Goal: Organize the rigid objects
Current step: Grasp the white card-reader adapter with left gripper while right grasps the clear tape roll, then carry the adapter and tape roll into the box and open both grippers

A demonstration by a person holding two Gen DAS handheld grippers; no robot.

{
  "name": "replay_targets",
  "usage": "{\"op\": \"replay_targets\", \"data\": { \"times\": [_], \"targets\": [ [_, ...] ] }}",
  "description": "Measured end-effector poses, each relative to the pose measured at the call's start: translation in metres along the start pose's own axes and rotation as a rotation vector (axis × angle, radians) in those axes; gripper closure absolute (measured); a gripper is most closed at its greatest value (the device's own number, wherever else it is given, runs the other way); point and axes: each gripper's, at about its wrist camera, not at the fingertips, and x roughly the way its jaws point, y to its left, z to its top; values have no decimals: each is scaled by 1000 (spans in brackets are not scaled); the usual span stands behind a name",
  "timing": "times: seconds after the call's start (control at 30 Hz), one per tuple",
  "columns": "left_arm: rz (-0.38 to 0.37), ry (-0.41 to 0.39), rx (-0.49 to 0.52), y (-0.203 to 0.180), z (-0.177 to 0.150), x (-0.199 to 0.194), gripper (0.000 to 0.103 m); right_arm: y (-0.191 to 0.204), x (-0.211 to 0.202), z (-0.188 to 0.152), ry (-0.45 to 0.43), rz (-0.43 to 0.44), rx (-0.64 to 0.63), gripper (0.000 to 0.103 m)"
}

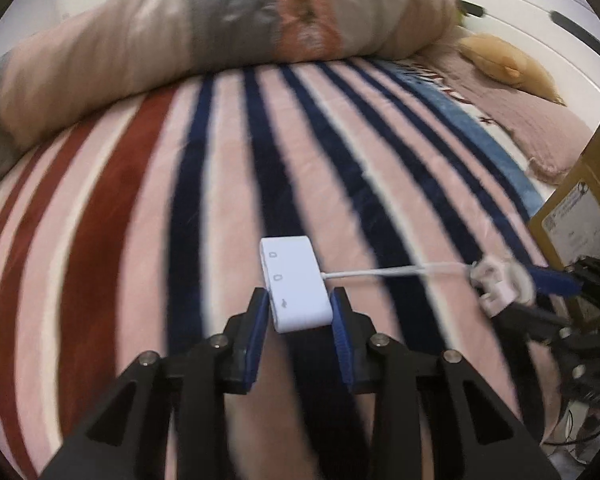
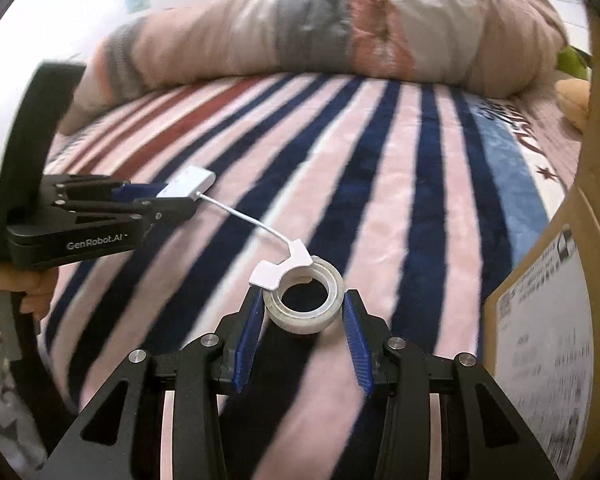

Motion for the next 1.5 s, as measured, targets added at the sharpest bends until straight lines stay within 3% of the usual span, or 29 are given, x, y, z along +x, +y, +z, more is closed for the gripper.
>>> {"op": "replay_targets", "data": {
  "times": [0.2,0.3,0.43,0.47,0.53,0.6,0.83,1.1,1.23,1.3,1.4,1.5],
  "targets": [
    [57,7,-101,24,-37,-18,76,14,-11,-20,33,-11,-82,67],
    [57,5,-131,29,-41,-12,63,12,-4,-25,33,-28,-84,66],
    [77,-27,-167,29,-36,0,61,11,1,-24,7,-35,-78,65],
    [83,-31,-177,28,-35,2,62,13,1,-25,5,-39,-82,65],
    [86,-40,-177,26,-35,3,76,15,4,-24,-1,-44,-92,66],
    [90,-43,-181,25,-36,0,76,17,4,-24,-12,-60,-108,66],
    [84,-121,-152,14,-24,-40,77,31,-29,-15,-109,-12,-123,66],
    [39,-294,-64,-31,16,-130,77,39,-127,-1,-332,67,-167,66],
    [-63,-380,11,-77,41,-173,77,16,-172,-4,-427,0,-157,66],
    [-102,-400,54,-100,51,-185,77,-9,-192,-9,-456,-89,-120,66],
    [-172,-419,151,-147,66,-197,77,-51,-203,-21,-437,-215,-45,66],
    [-249,-397,221,-188,80,-197,77,-89,-203,-38,-374,-285,36,66]
  ]
}}
